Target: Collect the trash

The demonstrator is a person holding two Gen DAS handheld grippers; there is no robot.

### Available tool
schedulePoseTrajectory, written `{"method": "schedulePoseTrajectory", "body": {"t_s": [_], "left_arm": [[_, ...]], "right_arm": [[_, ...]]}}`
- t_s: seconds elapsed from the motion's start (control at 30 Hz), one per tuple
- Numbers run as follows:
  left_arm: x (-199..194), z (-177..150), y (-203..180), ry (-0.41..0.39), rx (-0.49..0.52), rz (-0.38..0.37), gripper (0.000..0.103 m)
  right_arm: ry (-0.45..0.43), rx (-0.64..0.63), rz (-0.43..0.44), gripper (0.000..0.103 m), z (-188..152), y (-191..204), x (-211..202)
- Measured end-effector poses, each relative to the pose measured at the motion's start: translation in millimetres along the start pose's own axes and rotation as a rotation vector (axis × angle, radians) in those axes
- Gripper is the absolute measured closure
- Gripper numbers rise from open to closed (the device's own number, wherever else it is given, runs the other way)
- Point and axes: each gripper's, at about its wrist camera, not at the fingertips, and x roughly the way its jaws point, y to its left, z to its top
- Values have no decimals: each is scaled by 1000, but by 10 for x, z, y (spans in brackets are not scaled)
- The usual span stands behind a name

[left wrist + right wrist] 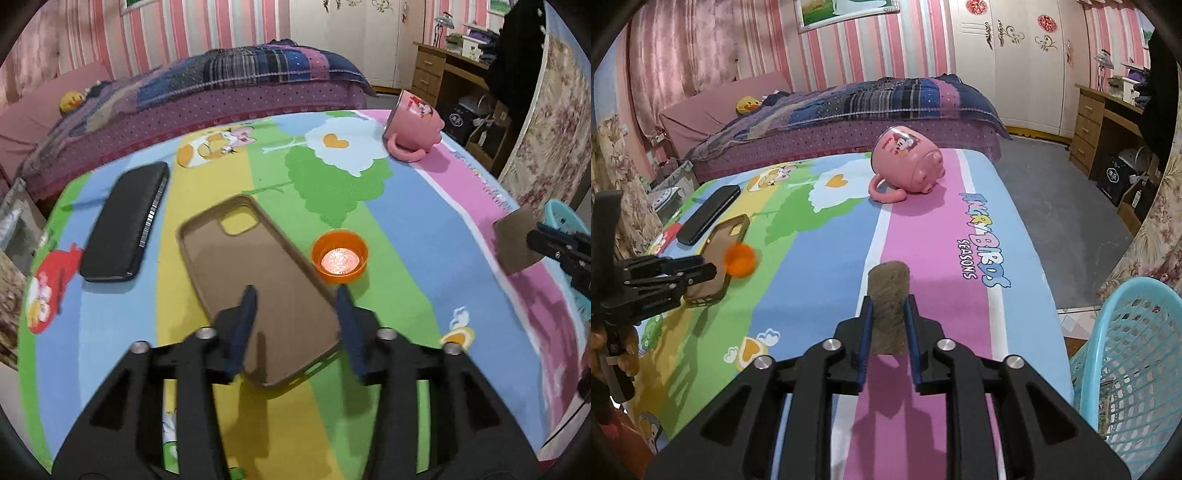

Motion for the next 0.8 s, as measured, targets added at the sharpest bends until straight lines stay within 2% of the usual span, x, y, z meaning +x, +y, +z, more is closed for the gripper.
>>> {"method": "schedulePoseTrajectory", "body": {"t_s": [0.07,0.17,0.23,0.27,0.3,0.53,0.57,0.67,0.77,0.8], "left_arm": [[-53,5,14,-17,4,20,48],[-99,43,25,-40,-33,5,38],[-100,78,-50,-57,-18,39,37],[-89,103,-99,-66,-13,43,37],[-75,121,-129,-70,-13,41,37],[173,287,-401,-50,28,41,37],[228,288,-407,-33,21,28,38],[347,252,-449,2,35,10,52],[364,183,-553,-2,103,47,56],[365,171,-563,2,109,48,62]], "right_arm": [[0,5,2,76,-1,-10,1],[-12,11,8,76,7,-19,14],[-25,7,7,78,20,-7,-4],[-36,5,8,85,35,0,-34],[-40,4,9,86,35,-6,-44],[-85,39,7,86,71,-161,-230],[-88,47,9,86,70,-190,-245],[-97,66,10,86,73,-268,-291],[-98,82,11,86,69,-327,-306],[-86,85,18,86,62,-345,-291]]}}
